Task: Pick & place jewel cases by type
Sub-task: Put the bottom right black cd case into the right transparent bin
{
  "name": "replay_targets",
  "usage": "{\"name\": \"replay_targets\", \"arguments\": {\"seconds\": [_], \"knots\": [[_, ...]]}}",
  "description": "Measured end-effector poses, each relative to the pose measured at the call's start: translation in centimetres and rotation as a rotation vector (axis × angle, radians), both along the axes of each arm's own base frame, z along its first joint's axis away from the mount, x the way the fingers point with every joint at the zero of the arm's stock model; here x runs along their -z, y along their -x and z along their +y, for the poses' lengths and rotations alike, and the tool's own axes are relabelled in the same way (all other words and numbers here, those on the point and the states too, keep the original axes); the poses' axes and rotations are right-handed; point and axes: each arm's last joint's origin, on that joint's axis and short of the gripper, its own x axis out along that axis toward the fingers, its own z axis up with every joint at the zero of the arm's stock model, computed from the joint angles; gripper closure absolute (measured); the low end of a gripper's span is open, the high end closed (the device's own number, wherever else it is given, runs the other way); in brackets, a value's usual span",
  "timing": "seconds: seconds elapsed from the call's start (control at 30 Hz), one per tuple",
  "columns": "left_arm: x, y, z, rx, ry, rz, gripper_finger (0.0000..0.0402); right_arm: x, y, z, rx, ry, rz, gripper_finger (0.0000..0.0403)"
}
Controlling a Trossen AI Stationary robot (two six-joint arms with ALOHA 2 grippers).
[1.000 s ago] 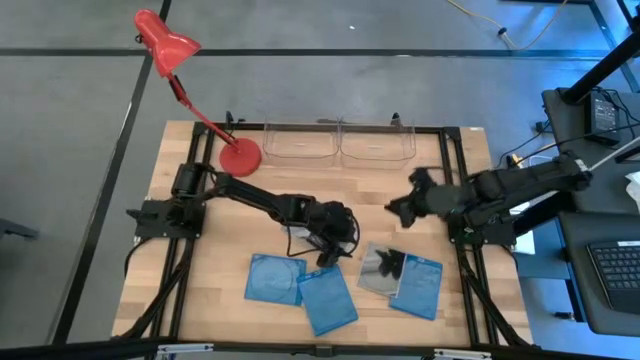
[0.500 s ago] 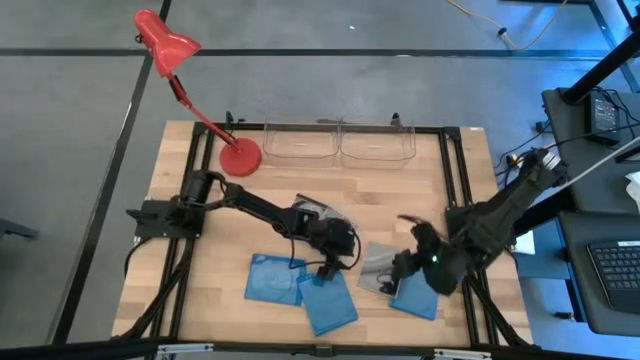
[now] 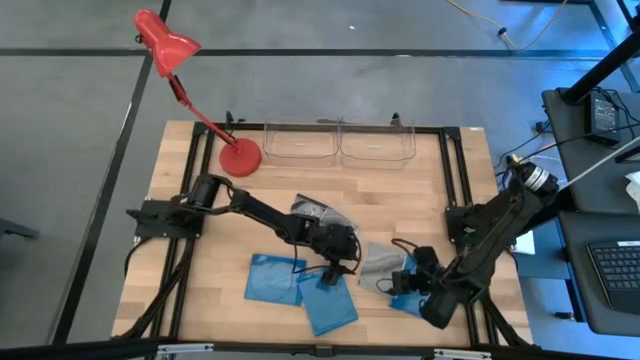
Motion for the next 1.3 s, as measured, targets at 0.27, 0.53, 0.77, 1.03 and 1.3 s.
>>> {"name": "replay_targets", "arguments": {"seconds": [0.27,0.53,0.77,1.03,1.3], "knots": [[0.2,-0.1,0.0,0.037,-0.053,-0.029,0.0201,1.7,-0.4,0.6,-0.099,0.071,0.080,0.0231],[0.7,-0.4,0.0,0.028,-0.038,-0.056,0.0201,2.8,-0.1,0.6,-0.021,0.048,0.199,0.0231],[2.4,-1.3,-0.1,0.001,-0.005,-0.017,0.0201,2.8,-0.3,0.6,-0.005,0.031,0.183,0.0231],[2.7,-2.1,-0.3,0.002,-0.004,-0.015,0.0201,4.0,-1.0,-0.1,0.036,0.027,0.109,0.0231],[2.8,-2.0,-0.3,0.003,-0.007,-0.001,0.0201,5.5,-0.3,-0.6,0.032,-0.008,0.189,0.0231]]}}
